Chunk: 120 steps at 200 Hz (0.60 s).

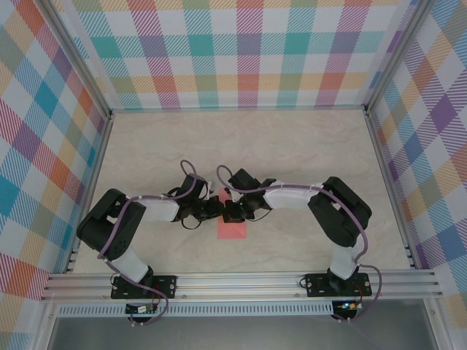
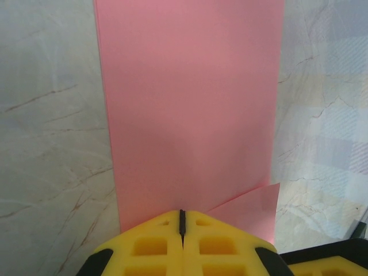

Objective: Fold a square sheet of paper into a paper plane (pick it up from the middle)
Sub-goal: Fold the triangle a second time at the center of the table.

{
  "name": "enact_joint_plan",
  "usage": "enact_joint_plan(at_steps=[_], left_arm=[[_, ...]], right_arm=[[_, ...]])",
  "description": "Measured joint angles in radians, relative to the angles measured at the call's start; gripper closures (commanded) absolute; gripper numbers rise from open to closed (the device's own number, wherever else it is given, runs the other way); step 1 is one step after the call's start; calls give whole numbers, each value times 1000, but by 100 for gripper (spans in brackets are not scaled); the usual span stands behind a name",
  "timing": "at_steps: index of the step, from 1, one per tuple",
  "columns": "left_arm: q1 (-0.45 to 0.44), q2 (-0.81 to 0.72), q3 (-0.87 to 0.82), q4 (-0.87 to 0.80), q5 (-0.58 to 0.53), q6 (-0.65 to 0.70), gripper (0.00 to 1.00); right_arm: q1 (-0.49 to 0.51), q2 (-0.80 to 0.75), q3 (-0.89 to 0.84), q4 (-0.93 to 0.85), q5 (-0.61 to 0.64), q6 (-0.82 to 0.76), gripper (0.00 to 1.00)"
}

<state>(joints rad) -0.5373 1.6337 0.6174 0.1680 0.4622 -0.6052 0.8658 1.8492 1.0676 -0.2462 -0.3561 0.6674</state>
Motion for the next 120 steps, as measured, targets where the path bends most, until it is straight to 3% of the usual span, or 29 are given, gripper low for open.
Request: enact_joint_plan(at_steps=[120], left_arm=[[-4, -4, -12, 16, -12, 0, 100]], right_arm=[[-2, -57, -196, 222, 14, -2, 100]])
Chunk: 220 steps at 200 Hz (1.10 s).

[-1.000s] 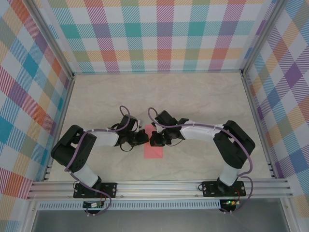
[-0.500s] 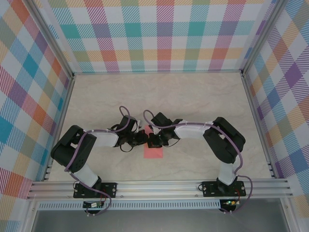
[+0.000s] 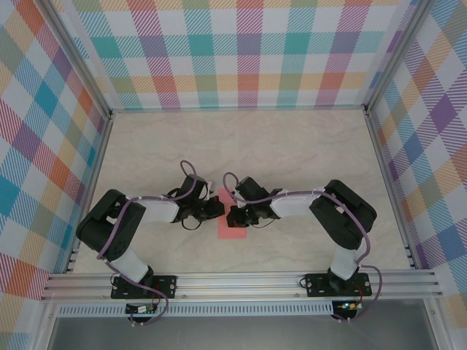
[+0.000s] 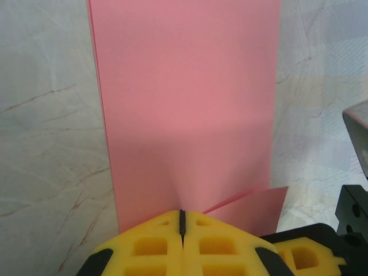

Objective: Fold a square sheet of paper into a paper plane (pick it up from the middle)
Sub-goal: Fold the triangle a second time at the center of the table.

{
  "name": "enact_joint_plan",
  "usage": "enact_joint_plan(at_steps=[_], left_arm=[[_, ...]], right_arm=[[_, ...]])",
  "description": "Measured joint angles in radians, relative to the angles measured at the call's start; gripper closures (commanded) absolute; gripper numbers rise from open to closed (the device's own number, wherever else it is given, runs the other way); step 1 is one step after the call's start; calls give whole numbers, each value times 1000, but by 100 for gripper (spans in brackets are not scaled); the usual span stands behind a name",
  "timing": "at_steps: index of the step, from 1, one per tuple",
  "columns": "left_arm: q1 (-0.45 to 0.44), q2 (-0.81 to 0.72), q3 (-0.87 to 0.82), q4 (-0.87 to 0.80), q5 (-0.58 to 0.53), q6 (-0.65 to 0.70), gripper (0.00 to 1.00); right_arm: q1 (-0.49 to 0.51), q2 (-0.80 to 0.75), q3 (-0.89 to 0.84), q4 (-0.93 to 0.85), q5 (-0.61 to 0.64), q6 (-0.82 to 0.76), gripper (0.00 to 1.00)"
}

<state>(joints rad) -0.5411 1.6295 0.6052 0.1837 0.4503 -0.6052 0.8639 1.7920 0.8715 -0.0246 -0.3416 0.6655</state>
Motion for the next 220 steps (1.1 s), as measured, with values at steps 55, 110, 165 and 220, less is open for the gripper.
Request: enact_joint_plan(at_steps=[55, 110, 165, 220], left_arm=[[-1, -1, 0, 0, -3, 0, 100], [-1, -1, 0, 0, -3, 0, 100], [-1, 0, 2, 0, -3, -1, 100], [-1, 0, 2, 0, -3, -4, 100]], right_arm=[[0, -121, -163, 52, -8, 4, 100], [0, -260, -279, -18, -2, 7, 100], [0, -247, -114, -147, 3, 0, 100], [0, -19, 87, -97, 12, -2, 100]])
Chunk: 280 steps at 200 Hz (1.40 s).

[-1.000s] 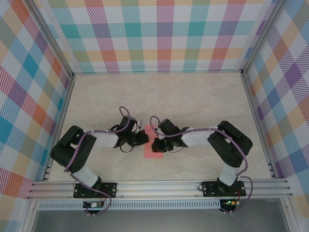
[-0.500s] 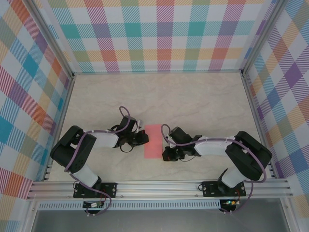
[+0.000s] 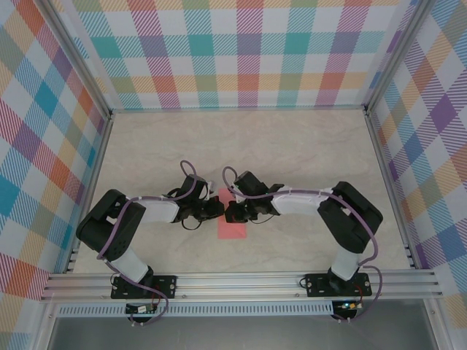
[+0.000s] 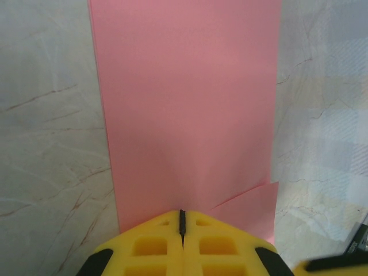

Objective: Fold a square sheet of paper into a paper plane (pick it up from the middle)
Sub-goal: Fold the triangle a second time at the center of the table.

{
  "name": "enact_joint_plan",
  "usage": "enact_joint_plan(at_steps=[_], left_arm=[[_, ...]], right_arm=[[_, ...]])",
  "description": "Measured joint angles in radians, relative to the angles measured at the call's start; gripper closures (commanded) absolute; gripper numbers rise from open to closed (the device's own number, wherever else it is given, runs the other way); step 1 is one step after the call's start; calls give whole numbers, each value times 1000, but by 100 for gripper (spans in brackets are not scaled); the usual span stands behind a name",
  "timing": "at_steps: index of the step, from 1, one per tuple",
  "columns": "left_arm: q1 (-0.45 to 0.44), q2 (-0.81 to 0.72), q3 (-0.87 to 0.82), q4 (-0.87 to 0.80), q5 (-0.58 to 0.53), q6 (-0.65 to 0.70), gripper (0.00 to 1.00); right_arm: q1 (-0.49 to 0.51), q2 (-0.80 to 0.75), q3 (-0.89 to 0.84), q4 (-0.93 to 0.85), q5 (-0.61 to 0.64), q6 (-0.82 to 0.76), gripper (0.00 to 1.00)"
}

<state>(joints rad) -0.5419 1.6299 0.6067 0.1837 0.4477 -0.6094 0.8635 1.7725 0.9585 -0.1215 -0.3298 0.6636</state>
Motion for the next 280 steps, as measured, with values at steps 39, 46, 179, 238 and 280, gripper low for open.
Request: enact_joint_plan(at_steps=[39, 46, 179, 238, 280], left_arm=[[0, 0, 0, 0, 0, 0, 100], [0, 0, 0, 0, 0, 0, 100], [0, 5, 24, -36, 7, 0, 100], [0, -12, 179, -203, -21, -47, 37], [0, -157, 221, -315, -129, -90, 18]], right_arm=[[-6, 33, -5, -5, 4, -6, 100], [-6, 31, -16, 3, 4, -6, 100], [-19, -298, -316, -123, 9, 3, 98], [-83, -304, -141, -124, 58, 47, 57], [-137, -226, -105, -78, 32, 49, 47]])
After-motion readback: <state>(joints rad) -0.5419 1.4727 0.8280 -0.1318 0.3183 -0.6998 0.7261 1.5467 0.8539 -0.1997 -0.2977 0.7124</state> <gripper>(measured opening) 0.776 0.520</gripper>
